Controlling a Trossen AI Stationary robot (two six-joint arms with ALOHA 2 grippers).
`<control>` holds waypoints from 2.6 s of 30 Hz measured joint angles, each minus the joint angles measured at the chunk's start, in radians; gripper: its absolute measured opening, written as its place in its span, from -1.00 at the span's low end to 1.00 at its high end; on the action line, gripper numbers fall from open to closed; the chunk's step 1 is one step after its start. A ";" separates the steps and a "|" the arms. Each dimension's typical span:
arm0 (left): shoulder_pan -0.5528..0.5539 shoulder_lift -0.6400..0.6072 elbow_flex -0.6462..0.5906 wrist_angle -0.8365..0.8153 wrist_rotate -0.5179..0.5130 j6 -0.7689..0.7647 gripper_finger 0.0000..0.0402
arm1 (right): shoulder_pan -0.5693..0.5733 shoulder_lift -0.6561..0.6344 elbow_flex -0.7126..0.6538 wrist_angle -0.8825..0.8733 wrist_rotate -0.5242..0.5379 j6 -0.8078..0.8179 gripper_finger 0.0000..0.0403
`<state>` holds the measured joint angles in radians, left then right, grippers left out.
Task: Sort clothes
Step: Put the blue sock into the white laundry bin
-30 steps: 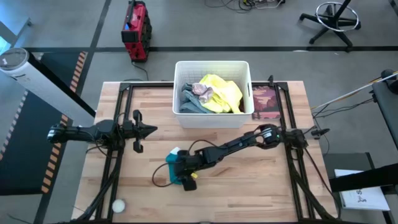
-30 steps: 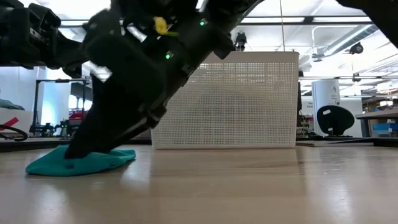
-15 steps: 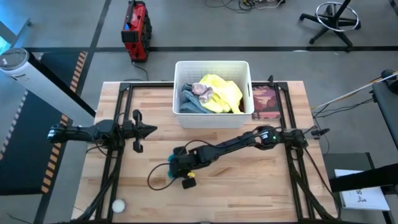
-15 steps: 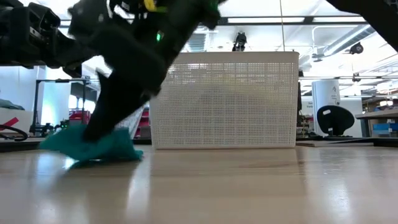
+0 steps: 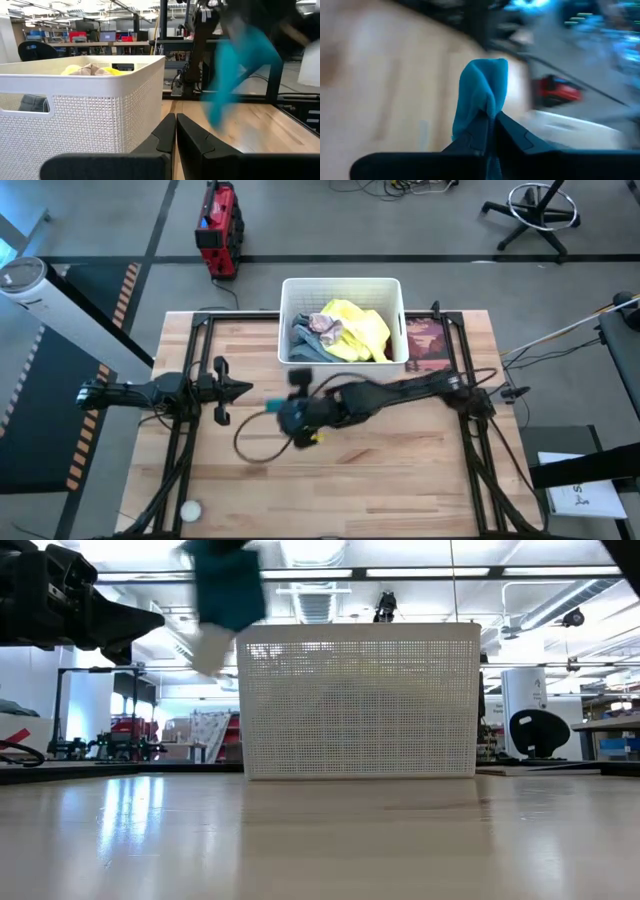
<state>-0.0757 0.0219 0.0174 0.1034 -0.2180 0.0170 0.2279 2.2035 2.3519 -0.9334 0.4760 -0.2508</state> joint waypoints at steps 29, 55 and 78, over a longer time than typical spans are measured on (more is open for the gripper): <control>0.000 -0.001 0.000 0.008 0.000 0.001 -1.00 | -0.477 -0.384 -0.220 -0.420 0.392 0.295 -0.96; 0.000 -0.001 0.000 0.007 0.000 0.004 -1.00 | -0.756 -0.379 -0.813 0.031 -0.171 0.367 -0.64; 0.000 -0.001 0.000 0.006 0.000 0.004 -1.00 | -0.764 -0.313 -0.817 0.102 -0.364 0.356 -0.04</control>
<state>-0.0757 0.0208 0.0174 0.1092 -0.2180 0.0212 -0.5366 1.8907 1.5348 -0.8318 0.1120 0.1052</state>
